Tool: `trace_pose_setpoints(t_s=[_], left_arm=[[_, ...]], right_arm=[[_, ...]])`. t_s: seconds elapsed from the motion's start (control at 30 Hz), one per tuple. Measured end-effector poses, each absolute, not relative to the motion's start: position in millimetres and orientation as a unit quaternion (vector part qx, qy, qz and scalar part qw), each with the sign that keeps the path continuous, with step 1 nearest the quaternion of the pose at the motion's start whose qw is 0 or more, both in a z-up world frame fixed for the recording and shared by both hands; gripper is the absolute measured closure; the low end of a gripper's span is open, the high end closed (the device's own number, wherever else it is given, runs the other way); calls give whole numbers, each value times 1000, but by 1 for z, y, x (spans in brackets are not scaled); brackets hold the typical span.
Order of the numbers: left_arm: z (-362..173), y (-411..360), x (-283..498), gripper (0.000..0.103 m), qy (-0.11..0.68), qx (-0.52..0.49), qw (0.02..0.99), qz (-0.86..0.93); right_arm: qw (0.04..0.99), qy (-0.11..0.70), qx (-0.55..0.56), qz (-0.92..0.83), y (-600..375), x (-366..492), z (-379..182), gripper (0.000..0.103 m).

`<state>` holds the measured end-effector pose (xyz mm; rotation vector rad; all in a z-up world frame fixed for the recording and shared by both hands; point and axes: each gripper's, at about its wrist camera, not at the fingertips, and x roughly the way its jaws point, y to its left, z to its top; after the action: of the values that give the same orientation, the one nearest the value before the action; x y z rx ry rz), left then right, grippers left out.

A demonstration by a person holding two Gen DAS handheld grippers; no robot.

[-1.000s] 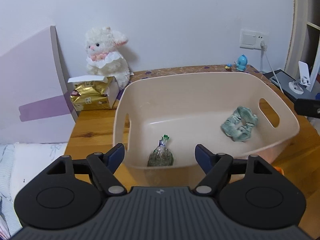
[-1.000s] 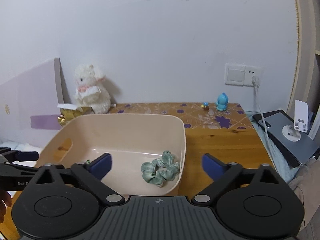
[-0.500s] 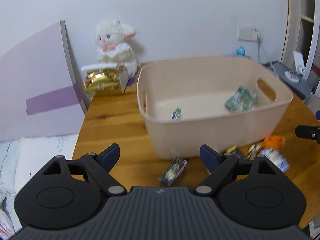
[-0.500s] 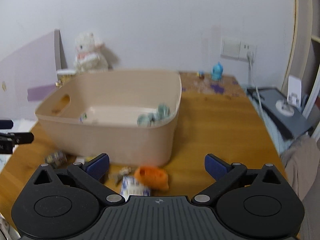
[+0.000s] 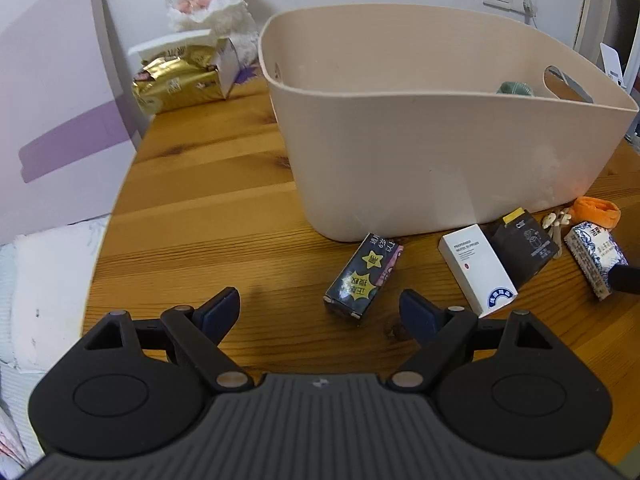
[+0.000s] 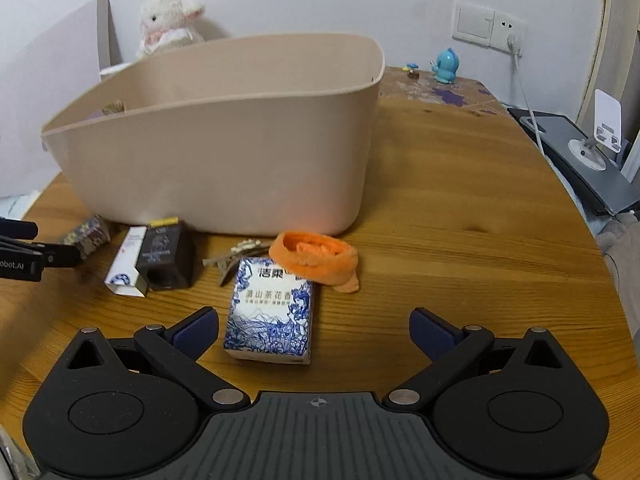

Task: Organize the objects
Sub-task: 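Grasp the black star box with the left tool while the right tool grasps the blue-white tea box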

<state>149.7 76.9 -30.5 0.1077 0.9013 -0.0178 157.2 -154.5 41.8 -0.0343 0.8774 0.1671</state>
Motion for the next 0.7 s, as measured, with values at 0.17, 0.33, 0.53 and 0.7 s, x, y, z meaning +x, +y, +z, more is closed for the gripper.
trace_pose_setpoints(t_s=[0.17, 0.33, 0.53, 0.7], left_arm=[[-36, 77, 153, 17, 425, 50, 903, -28], [-39, 69, 151, 44, 427, 73, 901, -38], [-36, 63, 146, 77, 431, 70, 898, -50], [-32, 66, 143, 77, 450, 54, 890, -41]], right_arm=[[898, 431, -23, 87, -145, 160, 32, 10], [899, 427, -41, 84, -138, 160, 27, 26], [901, 422, -41, 92, -138, 155, 32, 60], [901, 421, -36, 100, -143, 144, 35, 60]])
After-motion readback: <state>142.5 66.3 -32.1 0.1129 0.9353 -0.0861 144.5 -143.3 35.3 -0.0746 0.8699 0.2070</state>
